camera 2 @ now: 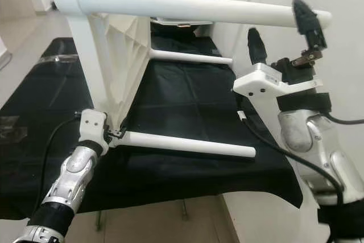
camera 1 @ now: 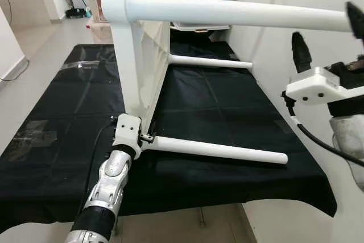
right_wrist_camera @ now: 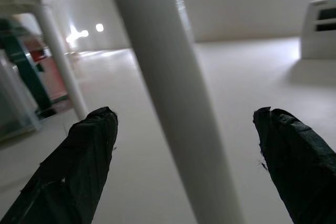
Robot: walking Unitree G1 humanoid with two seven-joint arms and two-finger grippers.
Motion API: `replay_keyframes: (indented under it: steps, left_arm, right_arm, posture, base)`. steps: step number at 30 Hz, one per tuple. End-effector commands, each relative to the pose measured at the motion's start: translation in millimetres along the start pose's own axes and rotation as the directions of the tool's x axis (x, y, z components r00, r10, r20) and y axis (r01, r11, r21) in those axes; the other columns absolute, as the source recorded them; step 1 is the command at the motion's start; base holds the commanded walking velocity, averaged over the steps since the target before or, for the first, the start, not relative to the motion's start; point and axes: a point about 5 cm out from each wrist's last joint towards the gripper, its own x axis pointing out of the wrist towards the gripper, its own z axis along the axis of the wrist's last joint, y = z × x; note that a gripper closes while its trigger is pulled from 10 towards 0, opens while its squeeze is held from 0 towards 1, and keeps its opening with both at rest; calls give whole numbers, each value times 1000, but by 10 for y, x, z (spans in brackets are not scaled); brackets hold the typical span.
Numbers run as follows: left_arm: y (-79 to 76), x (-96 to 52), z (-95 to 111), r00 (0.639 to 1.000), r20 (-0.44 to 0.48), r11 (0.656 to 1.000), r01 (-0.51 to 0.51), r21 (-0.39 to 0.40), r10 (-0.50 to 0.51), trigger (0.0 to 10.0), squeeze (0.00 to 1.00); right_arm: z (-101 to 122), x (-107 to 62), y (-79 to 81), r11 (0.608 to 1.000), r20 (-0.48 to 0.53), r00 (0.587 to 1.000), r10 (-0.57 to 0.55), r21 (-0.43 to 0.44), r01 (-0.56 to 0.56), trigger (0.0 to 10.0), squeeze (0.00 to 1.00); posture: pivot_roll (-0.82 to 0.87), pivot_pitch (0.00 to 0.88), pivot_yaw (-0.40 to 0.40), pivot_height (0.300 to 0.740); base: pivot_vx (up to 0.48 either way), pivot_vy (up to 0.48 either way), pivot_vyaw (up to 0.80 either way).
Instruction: Building children table
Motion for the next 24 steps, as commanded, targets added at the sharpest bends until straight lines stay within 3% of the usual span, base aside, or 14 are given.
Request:
replay_keyframes:
  steps: [1,6,10,16,17,18,19,20,21,24]
  left_arm:
    - [14,13,-1,1000,4,1000,-8,-6,8,10000,0]
    - [11,26,-2,1000,6,1000,-11,-9,11,10000,0]
    - [1,38,-19,1000,2,1000,-10,-8,10,10000,0]
    - [7,45,-35,1000,-2,1000,-11,-6,11,10000,0]
    - [7,47,-36,1000,-2,1000,-11,-7,11,10000,0]
    - [5,54,-35,1000,-2,1000,-12,-7,12,10000,0]
    - [2,57,-35,1000,-2,1000,-12,-8,12,10000,0]
    - [2,57,-35,1000,-2,1000,-12,-8,12,10000,0]
    - [-2,62,-35,1000,-2,1000,-13,-9,13,10000,0]
    - [-11,72,-32,1000,-1,1000,-15,-12,15,10000,0]
  right_arm:
    - [-3,11,17,1000,8,1000,27,9,-27,10000,0]
    - [-66,82,-13,998,6,998,59,-19,-59,10000,0]
    - [-149,204,-134,995,23,998,65,-77,-63,10000,0]
    - [-194,256,-141,992,23,995,92,-91,-90,10000,0]
    - [-201,269,-131,991,24,994,105,-90,-103,8588,0]
    - [-203,284,-100,988,29,990,135,-80,-132,8588,0]
    - [-198,287,-85,987,32,989,146,-74,-144,1529,0]
    - [-198,287,-85,987,32,989,146,-74,-144,1529,0]
    - [-188,288,-66,986,41,986,160,-61,-158,0,0]
    - [-182,297,-41,983,50,983,177,-51,-175,0,0]
  posture:
    - [-4,0,-70,740]
    - [-8,0,-70,740]
    - [-15,0,-67,740]
    - [-18,0,-70,740]
    - [-18,0,-71,740]
    - [-18,0,-72,740]
    - [-18,0,-72,740]
    - [-18,0,-72,740]
    - [-18,0,-72,740]
    - [-15,0,-77,740]
  base:
    - [0,0,0]
    - [0,0,0]
    - [0,0,0]
    - [0,0,0]
    - [0,0,0]
    - [0,0,0]
    - [0,0,0]
    - [0,0,0]
    - [0,0,0]
    - [0,0,0]
